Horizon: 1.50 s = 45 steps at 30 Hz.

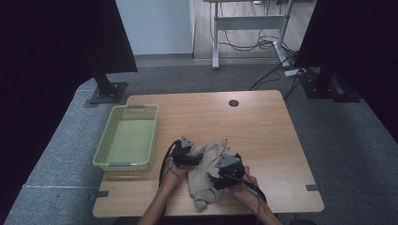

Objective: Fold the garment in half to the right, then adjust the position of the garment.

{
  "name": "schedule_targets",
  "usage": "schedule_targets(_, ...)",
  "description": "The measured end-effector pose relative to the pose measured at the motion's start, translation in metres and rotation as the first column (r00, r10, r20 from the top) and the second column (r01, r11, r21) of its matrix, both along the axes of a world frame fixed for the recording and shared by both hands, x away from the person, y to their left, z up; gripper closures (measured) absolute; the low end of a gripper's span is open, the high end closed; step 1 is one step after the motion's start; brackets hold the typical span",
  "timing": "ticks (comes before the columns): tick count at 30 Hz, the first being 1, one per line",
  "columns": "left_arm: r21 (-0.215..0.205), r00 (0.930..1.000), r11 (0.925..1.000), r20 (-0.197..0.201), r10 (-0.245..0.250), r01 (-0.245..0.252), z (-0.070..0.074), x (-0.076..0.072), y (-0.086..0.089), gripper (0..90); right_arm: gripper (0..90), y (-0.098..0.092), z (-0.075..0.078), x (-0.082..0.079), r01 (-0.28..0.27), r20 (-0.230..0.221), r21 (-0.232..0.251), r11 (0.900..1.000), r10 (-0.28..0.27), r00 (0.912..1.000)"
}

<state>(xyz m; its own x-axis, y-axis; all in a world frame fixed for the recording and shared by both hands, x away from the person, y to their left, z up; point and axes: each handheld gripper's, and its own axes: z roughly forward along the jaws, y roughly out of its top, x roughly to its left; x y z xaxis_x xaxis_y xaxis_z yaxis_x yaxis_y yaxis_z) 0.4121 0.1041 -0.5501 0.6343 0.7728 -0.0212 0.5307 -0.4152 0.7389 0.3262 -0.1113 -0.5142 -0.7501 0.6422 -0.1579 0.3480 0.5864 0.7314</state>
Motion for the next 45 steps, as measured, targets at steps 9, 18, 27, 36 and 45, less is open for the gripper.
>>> schedule_targets(9,-0.006,0.9999,0.9999,-0.005,0.015,-0.015,0.0,0.002,0.001,24.5,6.8,-0.074,0.002,0.009,0.207,-0.034,0.167,0.964,-0.204,0.9784)
schedule_targets(18,-0.029,0.9978,0.9996,0.067,0.004,-0.002,0.022,-0.009,0.009,22.9,8.1,-0.103,-0.009,0.012,0.271,-0.078,0.138,0.953,-0.262,0.9619)
schedule_targets(27,-0.072,0.9969,0.9965,0.07,-0.037,0.042,0.041,-0.061,0.041,19.5,6.2,-0.129,-0.016,0.009,0.278,-0.096,0.114,0.954,-0.267,0.9588)
schedule_targets(36,-0.008,1.0,1.0,-0.004,0.002,-0.002,0.011,-0.08,0.068,18.7,4.9,-0.144,-0.035,0.007,0.269,-0.164,0.072,0.961,-0.254,0.9531)
schedule_targets(45,0.038,0.9999,0.9993,-0.013,-0.006,0.006,0.001,-0.079,0.062,12.2,2.0,-0.15,-0.041,0.006,0.27,-0.173,0.081,0.96,-0.253,0.9519)
